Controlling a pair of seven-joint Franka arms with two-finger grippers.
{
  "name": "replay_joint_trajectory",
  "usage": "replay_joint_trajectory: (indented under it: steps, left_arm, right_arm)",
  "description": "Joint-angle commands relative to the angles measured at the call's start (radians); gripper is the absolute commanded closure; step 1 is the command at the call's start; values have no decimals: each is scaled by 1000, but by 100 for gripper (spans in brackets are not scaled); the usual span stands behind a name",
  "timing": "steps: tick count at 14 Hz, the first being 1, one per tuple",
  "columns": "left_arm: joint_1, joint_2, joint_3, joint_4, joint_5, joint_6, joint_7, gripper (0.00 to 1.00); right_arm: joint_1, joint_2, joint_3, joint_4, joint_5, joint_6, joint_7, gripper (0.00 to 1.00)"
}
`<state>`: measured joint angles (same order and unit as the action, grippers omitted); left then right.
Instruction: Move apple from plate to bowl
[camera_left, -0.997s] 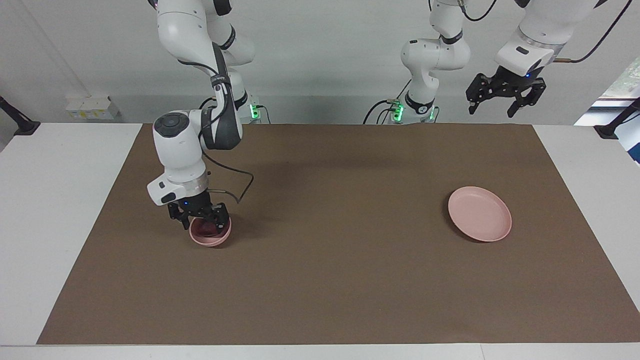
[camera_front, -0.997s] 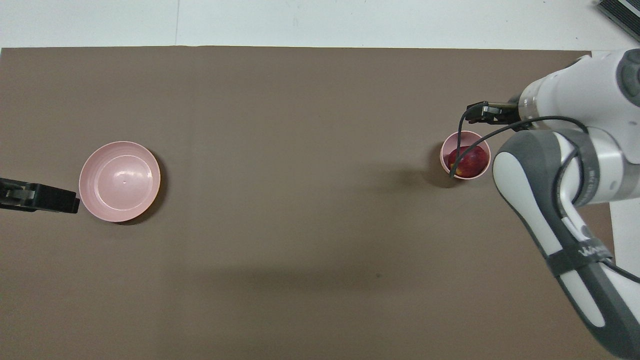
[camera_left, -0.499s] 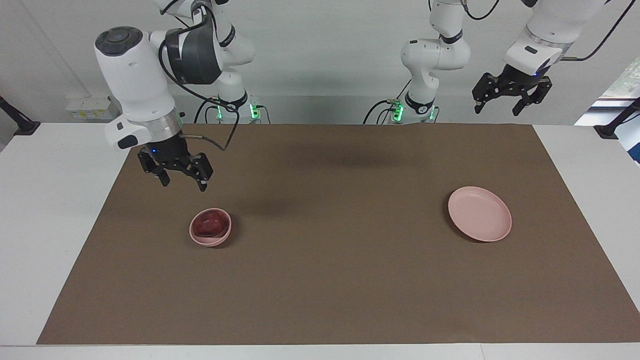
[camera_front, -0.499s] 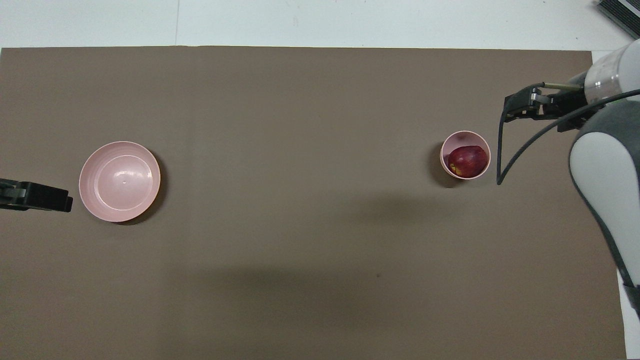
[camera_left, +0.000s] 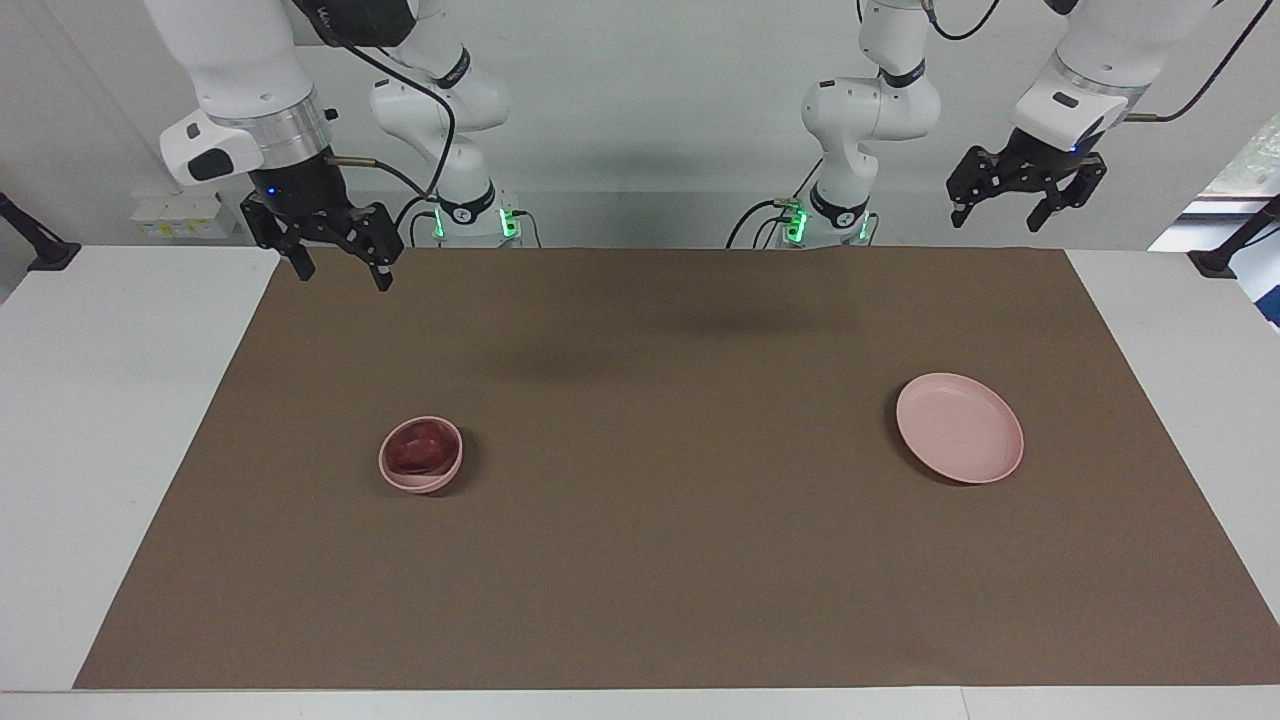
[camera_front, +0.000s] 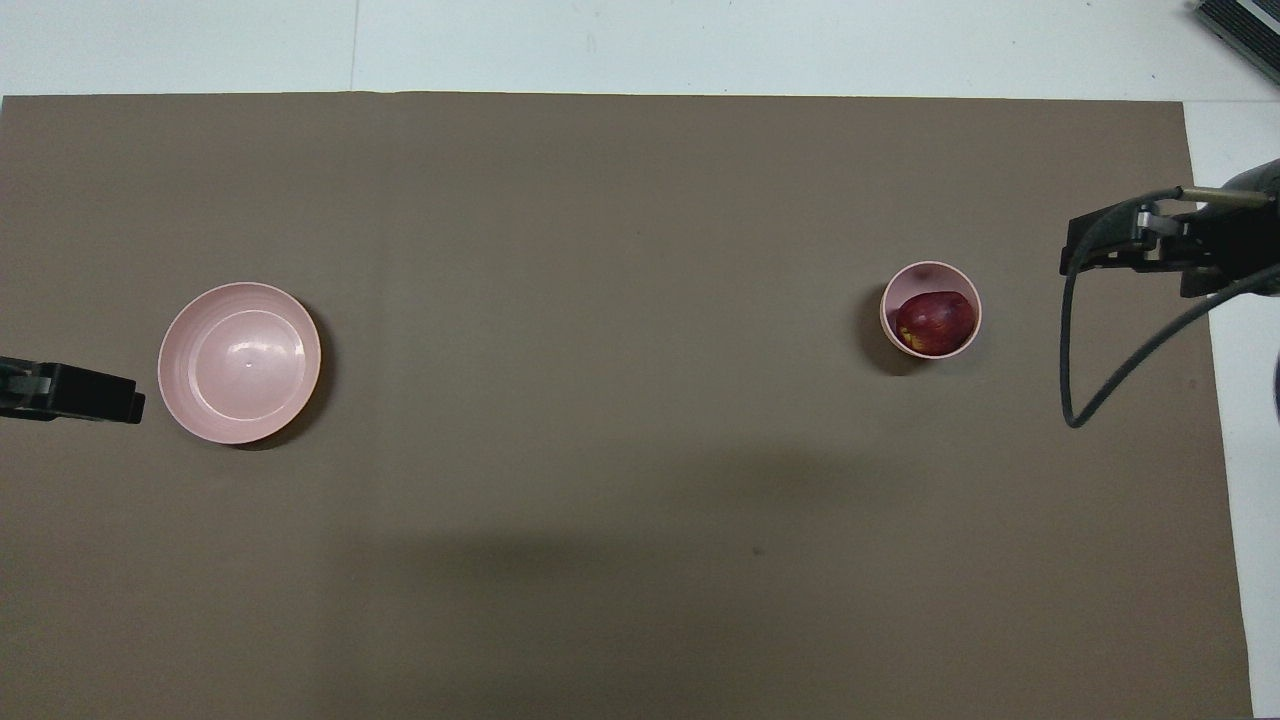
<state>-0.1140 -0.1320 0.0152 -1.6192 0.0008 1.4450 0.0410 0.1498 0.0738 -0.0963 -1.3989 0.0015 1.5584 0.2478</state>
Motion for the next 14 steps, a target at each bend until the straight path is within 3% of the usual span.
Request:
replay_joint_trajectory:
  steps: [1,10,13,14]
  left_arm:
    - [7,-24,-3,-33,5,25,3,0]
    - [7,-24,-3,-33,5,25,3,0]
    - [7,-24,-3,-33,5,25,3,0]
    - [7,-24,-3,-33,4,25,3,0]
  right_arm:
    - [-9,3,18,38,12,-28,21,0]
    - [-45,1,32,38,15,-67,19,0]
    - [-182,0,189,40,9,-113,18,0]
    - [-194,-2,199,52,9,-127,18,0]
